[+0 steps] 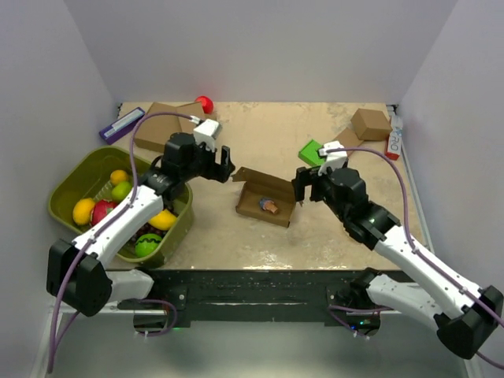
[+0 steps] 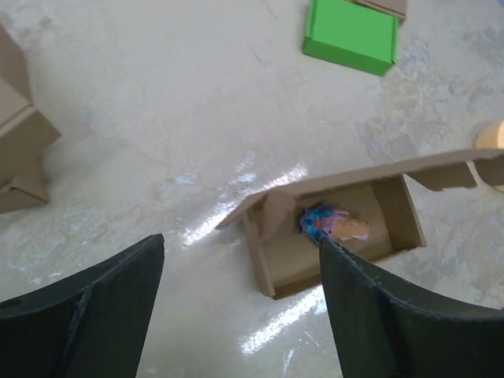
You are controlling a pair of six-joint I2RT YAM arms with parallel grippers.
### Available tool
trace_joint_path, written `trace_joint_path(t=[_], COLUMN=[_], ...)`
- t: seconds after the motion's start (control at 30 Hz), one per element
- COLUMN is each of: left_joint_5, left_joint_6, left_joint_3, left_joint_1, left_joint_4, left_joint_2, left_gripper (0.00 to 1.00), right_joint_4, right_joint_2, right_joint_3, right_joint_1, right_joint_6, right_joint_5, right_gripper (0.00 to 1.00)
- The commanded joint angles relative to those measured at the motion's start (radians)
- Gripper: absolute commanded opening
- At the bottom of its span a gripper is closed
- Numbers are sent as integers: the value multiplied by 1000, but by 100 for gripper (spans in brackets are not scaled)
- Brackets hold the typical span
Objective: Fold the paper box
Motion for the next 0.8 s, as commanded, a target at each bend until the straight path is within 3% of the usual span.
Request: trace_joint_path(t=[0.0, 0.07, 0.17, 0.4, 0.77], left_joint_5=[-110, -141, -182, -218, -168], left_joint_6=[-29, -30, -12, 14, 19], left_joint_3=[41, 85, 145, 206, 202], left_joint_1=[72, 72, 72, 71, 46], left_joint_4=[-16, -19, -31, -78, -81], left_joint_2=[46, 97, 206, 370, 421], left_gripper=[83, 82, 82, 82, 81], right_joint_4=[-65, -115, -200, -272, -292], right_joint_2=[-63, -54, -16, 81, 174], right_joint_3=[55, 76, 104, 63, 37], right_joint_1=[-3, -7, -27, -40, -41], right_joint_6=[116, 142, 179, 290, 363], right_joint_5=[88, 231, 322, 307, 256], right_gripper=[91, 87, 85, 85, 88])
